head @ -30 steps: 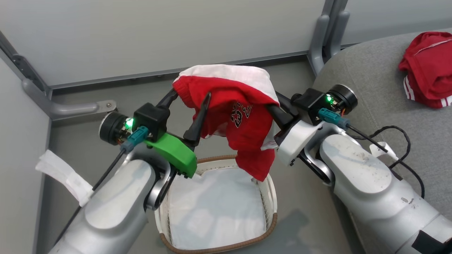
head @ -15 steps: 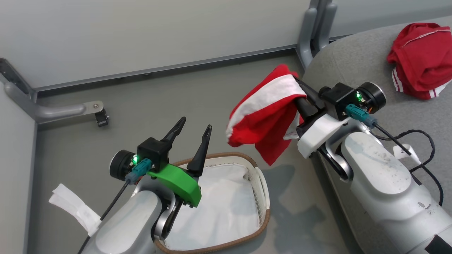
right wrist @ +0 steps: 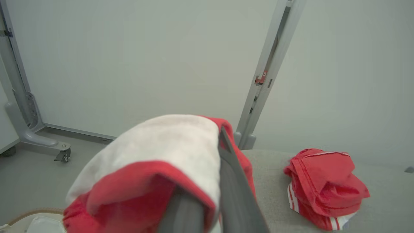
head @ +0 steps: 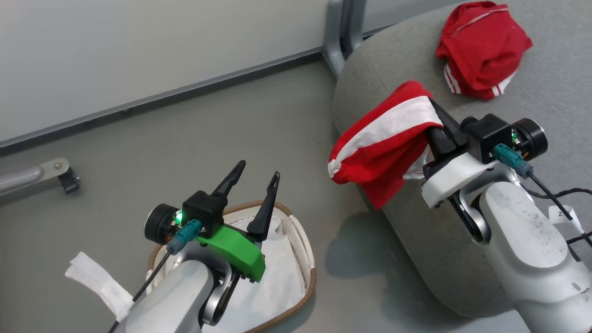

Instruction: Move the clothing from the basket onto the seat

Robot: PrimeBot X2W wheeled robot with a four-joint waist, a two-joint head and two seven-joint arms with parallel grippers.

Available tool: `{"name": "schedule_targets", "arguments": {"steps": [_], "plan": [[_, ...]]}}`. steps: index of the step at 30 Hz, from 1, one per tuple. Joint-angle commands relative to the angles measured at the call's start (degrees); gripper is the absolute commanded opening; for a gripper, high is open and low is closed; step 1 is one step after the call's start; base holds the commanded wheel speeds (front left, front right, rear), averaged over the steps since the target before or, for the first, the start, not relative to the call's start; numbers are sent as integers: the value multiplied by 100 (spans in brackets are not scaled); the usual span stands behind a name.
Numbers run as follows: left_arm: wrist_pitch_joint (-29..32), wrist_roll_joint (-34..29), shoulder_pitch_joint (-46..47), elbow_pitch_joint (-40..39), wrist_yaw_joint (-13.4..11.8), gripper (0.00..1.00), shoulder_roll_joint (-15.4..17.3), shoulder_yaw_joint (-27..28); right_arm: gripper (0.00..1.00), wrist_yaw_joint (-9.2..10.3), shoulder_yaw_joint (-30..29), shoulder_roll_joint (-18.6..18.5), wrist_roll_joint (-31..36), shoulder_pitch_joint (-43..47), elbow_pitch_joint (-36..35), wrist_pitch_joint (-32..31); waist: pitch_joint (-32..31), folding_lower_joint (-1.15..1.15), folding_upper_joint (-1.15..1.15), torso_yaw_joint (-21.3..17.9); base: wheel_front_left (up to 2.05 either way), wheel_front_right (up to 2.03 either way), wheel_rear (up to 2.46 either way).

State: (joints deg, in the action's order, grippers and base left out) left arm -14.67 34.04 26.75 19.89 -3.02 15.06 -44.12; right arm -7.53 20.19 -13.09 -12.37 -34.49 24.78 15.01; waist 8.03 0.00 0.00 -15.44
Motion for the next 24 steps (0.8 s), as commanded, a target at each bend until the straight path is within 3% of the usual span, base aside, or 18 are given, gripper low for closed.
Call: {"name": "schedule_targets", "arguments": {"steps": [1,9,11,19,24], "plan": [[20,-76,-35,-48,5,100,18,-9,0,8,-39,-2,52,123,-57,27,234,0,0,-583,0,0,0],[184,-154,-47,-90,31,100,-29,-297,0,8,-327,36,209,539,-249,27,420,0,0,-1390,0,0,0],[193,-176,-40,-100,18,100,-42,-327,0,8,-364,55,224,589,-264,27,451,0,0,-1429,0,0,0],[259,-232,109,-145,22,100,-28,-412,0,8,-444,-47,342,460,-219,27,694,0,0,-1194,0,0,0],[277,-292,194,-188,-26,100,-19,-449,0,8,-461,-416,423,-35,-203,27,901,0,0,-858,0,0,0]]}}
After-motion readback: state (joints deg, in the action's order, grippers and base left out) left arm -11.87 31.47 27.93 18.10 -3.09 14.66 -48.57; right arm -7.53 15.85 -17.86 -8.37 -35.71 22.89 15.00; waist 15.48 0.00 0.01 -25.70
